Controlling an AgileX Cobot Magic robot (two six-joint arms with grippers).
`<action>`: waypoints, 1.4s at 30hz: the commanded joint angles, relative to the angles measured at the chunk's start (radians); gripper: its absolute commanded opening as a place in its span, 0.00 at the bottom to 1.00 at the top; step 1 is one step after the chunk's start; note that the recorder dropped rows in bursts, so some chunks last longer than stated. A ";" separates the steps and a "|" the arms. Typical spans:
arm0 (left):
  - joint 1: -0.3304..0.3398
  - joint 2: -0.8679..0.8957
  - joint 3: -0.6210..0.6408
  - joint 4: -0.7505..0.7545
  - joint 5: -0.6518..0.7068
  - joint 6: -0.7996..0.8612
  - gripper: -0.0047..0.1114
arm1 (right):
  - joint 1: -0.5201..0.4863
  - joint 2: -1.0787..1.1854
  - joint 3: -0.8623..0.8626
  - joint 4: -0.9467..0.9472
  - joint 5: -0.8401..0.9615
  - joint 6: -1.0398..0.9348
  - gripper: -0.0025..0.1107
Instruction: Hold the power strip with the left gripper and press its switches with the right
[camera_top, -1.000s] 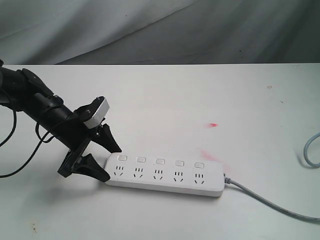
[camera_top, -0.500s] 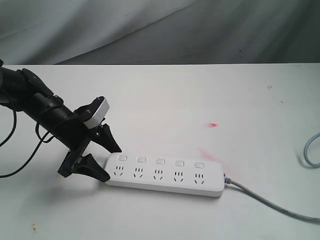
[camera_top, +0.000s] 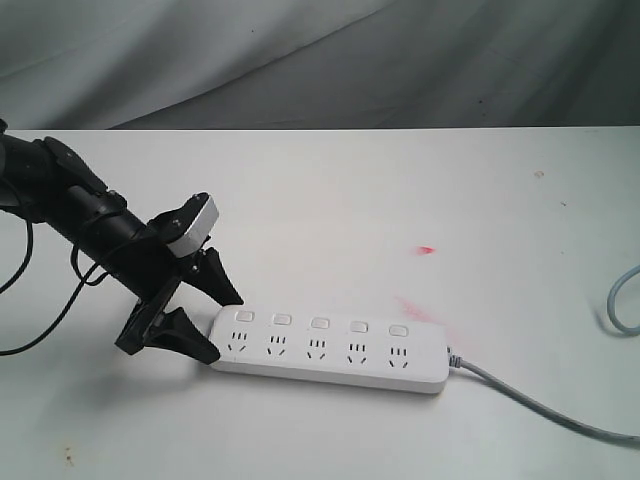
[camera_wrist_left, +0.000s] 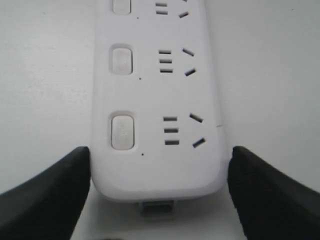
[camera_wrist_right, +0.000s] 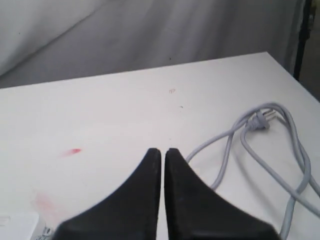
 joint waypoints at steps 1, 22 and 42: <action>0.000 0.000 -0.005 0.001 -0.029 0.008 0.46 | -0.009 -0.067 0.107 -0.009 -0.036 0.022 0.05; 0.000 0.000 -0.005 0.001 -0.029 0.008 0.46 | -0.009 -0.277 0.202 -0.120 -0.004 0.028 0.05; 0.000 0.002 -0.005 0.001 -0.030 0.008 0.46 | -0.007 -0.277 0.202 -0.120 -0.031 0.028 0.05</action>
